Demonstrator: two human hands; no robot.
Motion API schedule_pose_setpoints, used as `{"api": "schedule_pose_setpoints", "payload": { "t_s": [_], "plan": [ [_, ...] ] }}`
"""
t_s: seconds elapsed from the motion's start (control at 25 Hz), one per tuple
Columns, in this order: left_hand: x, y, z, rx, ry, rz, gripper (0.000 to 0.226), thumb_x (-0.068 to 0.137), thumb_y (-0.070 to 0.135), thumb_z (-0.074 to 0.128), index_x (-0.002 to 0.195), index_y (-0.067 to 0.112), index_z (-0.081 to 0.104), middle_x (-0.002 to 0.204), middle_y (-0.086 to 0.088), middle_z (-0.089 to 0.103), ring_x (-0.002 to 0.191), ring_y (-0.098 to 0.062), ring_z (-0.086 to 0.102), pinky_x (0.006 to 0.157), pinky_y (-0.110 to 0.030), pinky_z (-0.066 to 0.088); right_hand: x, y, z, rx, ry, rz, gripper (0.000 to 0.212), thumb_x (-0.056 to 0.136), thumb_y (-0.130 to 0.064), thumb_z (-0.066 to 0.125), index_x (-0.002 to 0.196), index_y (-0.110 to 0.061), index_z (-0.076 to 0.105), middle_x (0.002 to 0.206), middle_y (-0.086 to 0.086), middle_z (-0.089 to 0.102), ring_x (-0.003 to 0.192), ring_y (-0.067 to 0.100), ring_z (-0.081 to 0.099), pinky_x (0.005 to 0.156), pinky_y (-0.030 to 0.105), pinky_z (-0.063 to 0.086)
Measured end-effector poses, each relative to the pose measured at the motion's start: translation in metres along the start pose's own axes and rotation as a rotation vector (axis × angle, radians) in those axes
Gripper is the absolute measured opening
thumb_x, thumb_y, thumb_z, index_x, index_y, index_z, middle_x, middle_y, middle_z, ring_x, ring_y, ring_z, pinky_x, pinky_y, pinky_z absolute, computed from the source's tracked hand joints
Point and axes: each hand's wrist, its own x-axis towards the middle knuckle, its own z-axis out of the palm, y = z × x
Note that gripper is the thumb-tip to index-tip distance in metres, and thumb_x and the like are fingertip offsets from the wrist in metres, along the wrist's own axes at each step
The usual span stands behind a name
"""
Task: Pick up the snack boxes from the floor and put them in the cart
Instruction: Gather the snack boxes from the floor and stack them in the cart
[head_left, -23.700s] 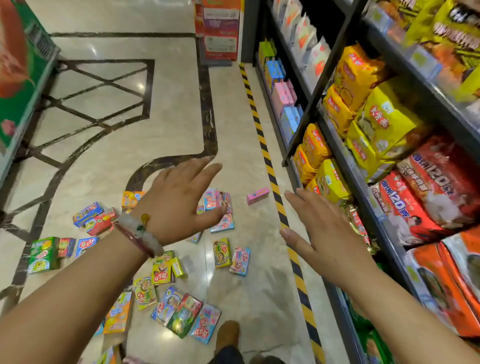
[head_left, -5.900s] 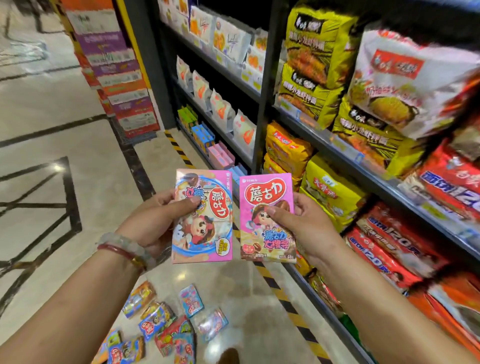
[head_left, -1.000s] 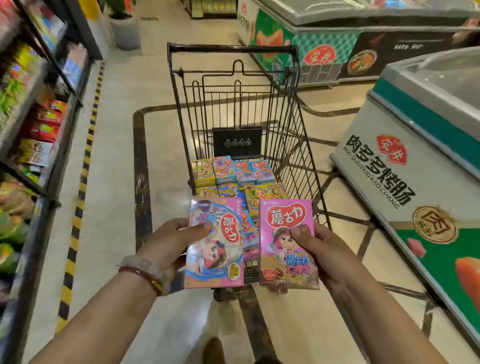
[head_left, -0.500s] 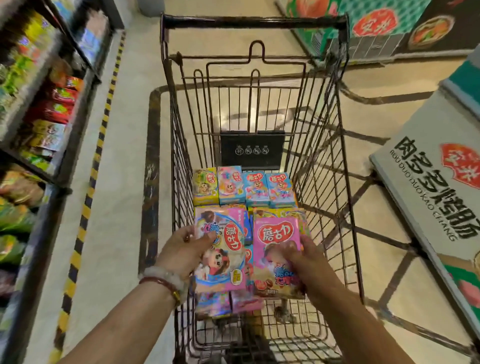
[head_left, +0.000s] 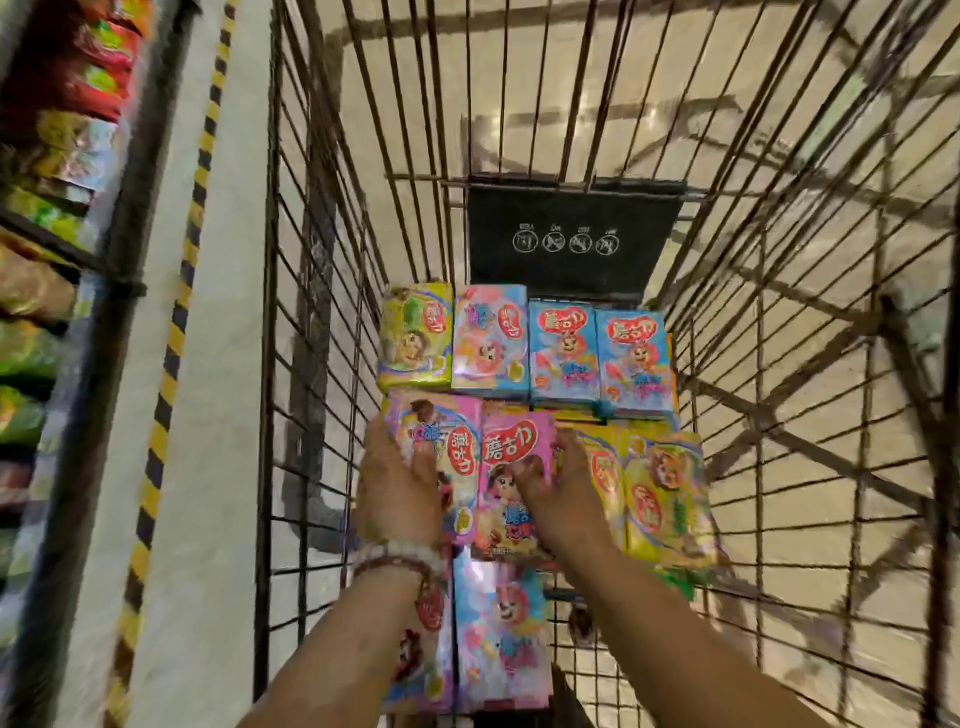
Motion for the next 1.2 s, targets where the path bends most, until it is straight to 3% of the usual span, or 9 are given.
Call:
{"api": "schedule_pose_setpoints", "payload": {
  "t_s": [0.08,0.16,0.28,0.4,0.52,0.64,0.92,1.08,1.2],
  "plan": [
    [0.006,-0.003,0.001,0.051,0.054,0.07,0.037,0.085,0.003,0.057,0.122,0.0,0.05,0.114,-0.02,0.061,0.104,-0.031,0.057,0.075,-0.023,0.036,0.006,0.002,0.008,-0.093,0.029,-0.026,0.073,0.093,-0.03,0.058,0.152,-0.013,0.017,0.148,0.004,0.037,0.134,0.025,0.039,0.098,0.026,0.037],
    [0.01,-0.011,0.001,0.167,0.101,0.206,0.041,0.079,-0.01,0.055,0.119,-0.005,0.052,0.116,-0.024,0.058,0.108,-0.027,0.048,0.087,-0.017,0.03,0.01,0.006,0.016,-0.225,0.123,-0.117,0.063,0.096,-0.031,0.052,0.149,-0.01,0.026,0.149,0.012,0.033,0.137,0.03,0.03,0.105,0.028,0.028],
    [0.005,-0.028,0.008,0.448,-0.001,0.447,0.037,0.074,0.001,0.054,0.109,-0.002,0.064,0.121,-0.025,0.06,0.114,-0.037,0.054,0.098,-0.042,0.044,0.004,0.01,0.03,-0.695,0.145,-0.326,0.059,0.097,-0.033,0.013,0.139,-0.005,0.043,0.147,0.024,0.033,0.14,0.038,0.021,0.112,0.035,0.015],
    [0.005,-0.031,0.013,0.608,-0.144,0.418,0.042,0.077,0.018,0.043,0.106,0.004,0.069,0.117,-0.02,0.064,0.108,-0.042,0.061,0.086,-0.054,0.048,0.008,0.006,0.042,-0.882,0.139,-0.532,0.053,0.086,-0.025,0.034,0.13,-0.006,0.057,0.139,0.018,0.05,0.133,0.034,0.042,0.11,0.045,0.024],
    [0.011,-0.024,0.014,0.542,-0.188,0.261,0.051,0.087,0.004,0.049,0.137,0.01,0.049,0.149,-0.014,0.036,0.14,-0.034,0.027,0.115,-0.037,0.017,0.026,-0.003,0.05,-0.936,0.146,-0.574,0.052,0.086,-0.026,0.036,0.128,-0.004,0.058,0.135,0.017,0.054,0.127,0.034,0.05,0.111,0.045,0.029],
    [0.013,-0.02,0.018,0.534,-0.139,0.197,0.057,0.093,0.006,0.04,0.147,0.018,0.03,0.158,-0.003,0.014,0.147,-0.021,0.003,0.114,-0.025,-0.003,0.033,-0.005,0.052,-0.962,0.146,-0.578,0.051,0.089,-0.026,0.036,0.128,-0.001,0.058,0.134,0.019,0.054,0.126,0.036,0.05,0.106,0.049,0.034],
    [0.021,-0.003,0.01,0.558,-0.253,0.134,0.052,0.088,0.008,0.043,0.139,0.013,0.039,0.15,-0.011,0.028,0.141,-0.026,0.018,0.114,-0.035,0.017,0.03,-0.027,0.045,-1.053,-0.017,-0.496,0.048,0.084,-0.024,0.043,0.122,-0.003,0.062,0.132,0.021,0.056,0.121,0.037,0.055,0.095,0.05,0.046],
    [-0.002,0.04,-0.019,0.311,-0.253,0.155,0.05,0.089,0.01,0.05,0.138,0.009,0.042,0.142,-0.014,0.04,0.132,-0.027,0.034,0.103,-0.028,0.026,0.003,-0.061,0.009,-1.082,-0.043,-0.494,0.059,0.098,-0.032,0.043,0.152,-0.021,0.02,0.16,0.009,0.008,0.147,0.028,0.011,0.113,0.038,0.023],
    [-0.039,0.08,-0.073,0.149,-0.188,0.378,0.055,0.078,0.023,0.045,0.131,0.006,0.051,0.133,-0.015,0.05,0.124,-0.03,0.044,0.101,-0.03,0.032,-0.046,-0.103,-0.016,-1.028,0.013,-0.488,0.058,0.096,-0.034,0.045,0.15,-0.024,0.024,0.158,0.006,0.018,0.143,0.026,0.022,0.107,0.038,0.032]
  ]
}}
